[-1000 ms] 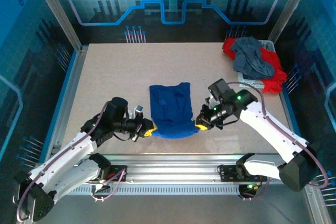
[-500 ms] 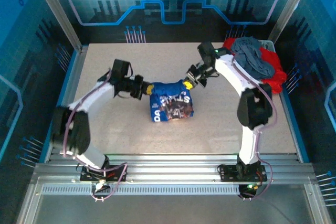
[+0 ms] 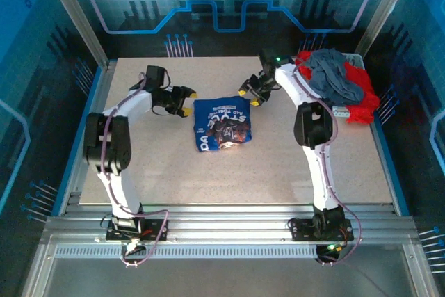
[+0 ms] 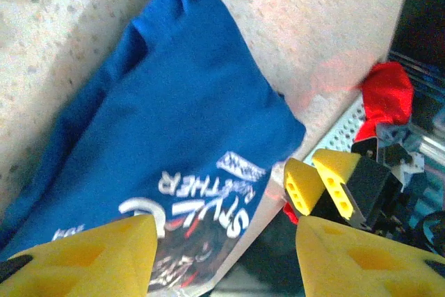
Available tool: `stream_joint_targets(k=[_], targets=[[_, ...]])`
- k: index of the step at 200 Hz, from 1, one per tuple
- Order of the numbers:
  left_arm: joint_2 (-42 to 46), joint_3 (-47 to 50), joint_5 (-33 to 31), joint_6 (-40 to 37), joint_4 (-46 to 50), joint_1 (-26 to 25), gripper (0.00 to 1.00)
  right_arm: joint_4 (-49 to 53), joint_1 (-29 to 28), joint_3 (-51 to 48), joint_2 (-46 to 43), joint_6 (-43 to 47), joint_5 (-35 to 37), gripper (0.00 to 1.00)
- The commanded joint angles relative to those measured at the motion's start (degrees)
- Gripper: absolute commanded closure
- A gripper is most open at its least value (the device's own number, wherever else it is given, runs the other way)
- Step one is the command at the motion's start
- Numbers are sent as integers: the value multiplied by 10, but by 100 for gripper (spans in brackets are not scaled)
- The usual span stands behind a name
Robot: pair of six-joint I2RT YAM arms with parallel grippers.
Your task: Fold and stack the t-shirts
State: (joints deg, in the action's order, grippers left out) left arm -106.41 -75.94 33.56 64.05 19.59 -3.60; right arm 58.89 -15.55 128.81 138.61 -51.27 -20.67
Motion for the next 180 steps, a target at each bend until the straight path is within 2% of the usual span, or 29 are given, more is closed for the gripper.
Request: stream_joint_targets(k=[1,15,36,59,79,104,127,156,180], targets=[[64,67,-5,-22,-24,-2,46,-51,-14,-127,-151,18,37,44],[54,85,11,-17,-49,-2,51,-89,-22,-211,-196,9,31,45],[12,47,26,-17,-56,-3,60,-116,-41,-276,-223,0,24,53],[-49,-44,30,-32,-31,-18,67,-146,-61,-323,-234,-44,-4,73],[-108,-129,27,-54,14,-41,70,-160,-77,-369,-250,-96,-14,83],[-174,-200,27,-63,41,-65,73,-180,-91,-422,-262,-130,0,84],[-230,-247,16,-74,63,-76,75,-188,-68,-451,-240,-116,21,86],[-291,-289,4,-88,65,-77,76,-171,-43,-432,-172,-65,11,88],[-310,-315,11,-83,36,-77,74,-172,-41,-436,-154,-57,3,87]])
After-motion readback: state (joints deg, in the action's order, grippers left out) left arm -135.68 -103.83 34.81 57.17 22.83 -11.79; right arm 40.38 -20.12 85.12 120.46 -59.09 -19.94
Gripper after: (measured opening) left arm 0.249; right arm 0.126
